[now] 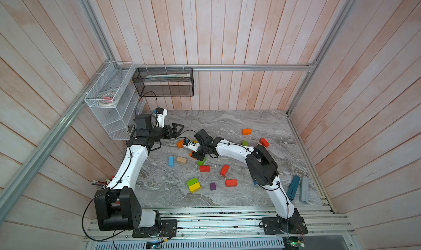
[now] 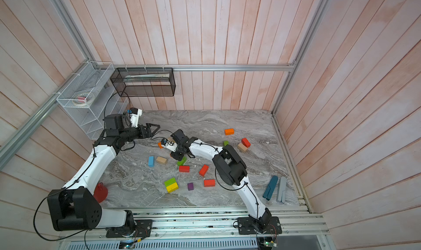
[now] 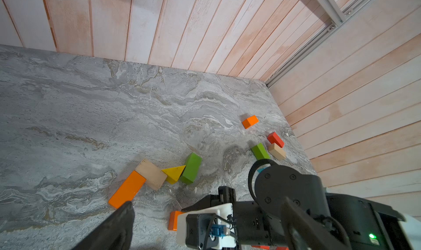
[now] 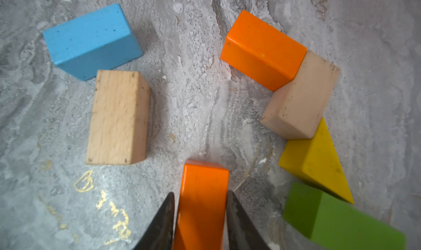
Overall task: Assemble a heart with building blocks
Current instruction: Pick up the building block from the center of the board.
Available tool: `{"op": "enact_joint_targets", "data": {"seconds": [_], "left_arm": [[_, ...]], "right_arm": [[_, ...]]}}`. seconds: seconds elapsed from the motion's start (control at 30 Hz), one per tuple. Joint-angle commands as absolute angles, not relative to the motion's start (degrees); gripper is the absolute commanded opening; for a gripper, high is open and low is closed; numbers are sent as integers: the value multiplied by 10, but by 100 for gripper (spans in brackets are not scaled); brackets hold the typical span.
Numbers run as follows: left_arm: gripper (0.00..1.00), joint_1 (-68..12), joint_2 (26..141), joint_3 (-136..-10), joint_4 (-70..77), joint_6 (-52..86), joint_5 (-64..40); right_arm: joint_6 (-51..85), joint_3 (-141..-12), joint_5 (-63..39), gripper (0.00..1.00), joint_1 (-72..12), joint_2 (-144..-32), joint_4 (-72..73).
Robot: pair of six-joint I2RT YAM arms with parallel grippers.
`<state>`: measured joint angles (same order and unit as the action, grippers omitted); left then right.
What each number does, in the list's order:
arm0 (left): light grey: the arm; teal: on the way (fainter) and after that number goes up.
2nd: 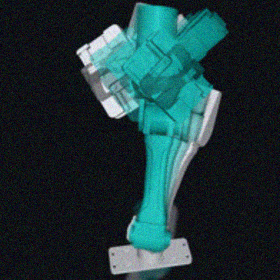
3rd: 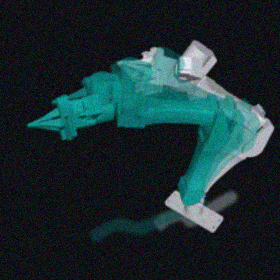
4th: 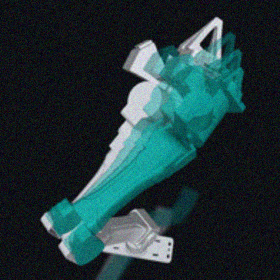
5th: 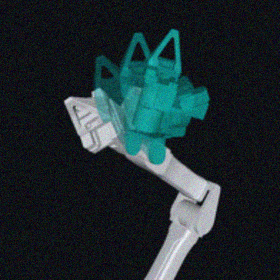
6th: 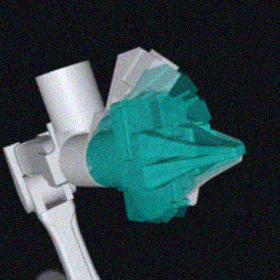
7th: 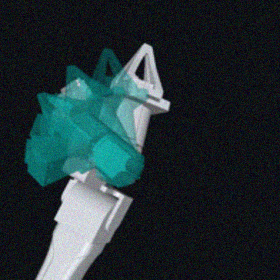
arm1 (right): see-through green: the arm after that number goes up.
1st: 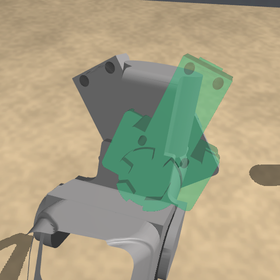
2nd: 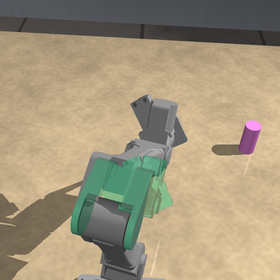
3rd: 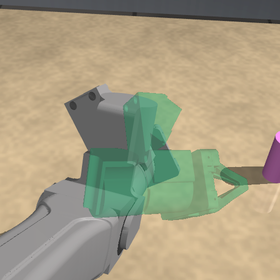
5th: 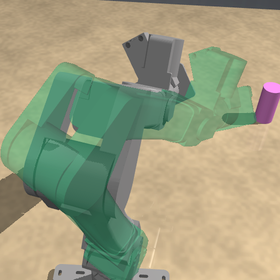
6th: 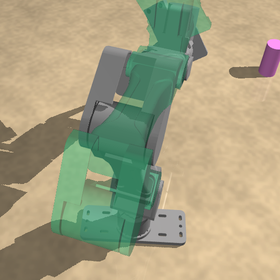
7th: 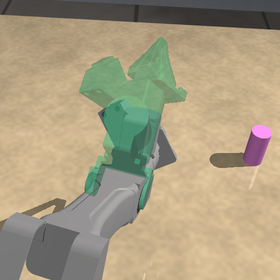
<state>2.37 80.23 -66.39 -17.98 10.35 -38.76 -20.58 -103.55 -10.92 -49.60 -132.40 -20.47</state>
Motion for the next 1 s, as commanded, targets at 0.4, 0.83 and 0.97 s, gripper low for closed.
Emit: {"op": "enact_joint_targets", "data": {"seconds": [0.4, 0.83, 0.97], "left_arm": [[100, 27, 799, -654, -168, 106, -396], [100, 28, 800, -654, -166, 107, -398], [100, 28, 800, -654, -166, 107, -399]], "right_arm": [[-183, -1011, -129, 27, -481, -1316, -204], [-126, -866, -104, 26, -439, -1226, -140], [-95, -849, -75, 26, -418, -1219, -133]]}}
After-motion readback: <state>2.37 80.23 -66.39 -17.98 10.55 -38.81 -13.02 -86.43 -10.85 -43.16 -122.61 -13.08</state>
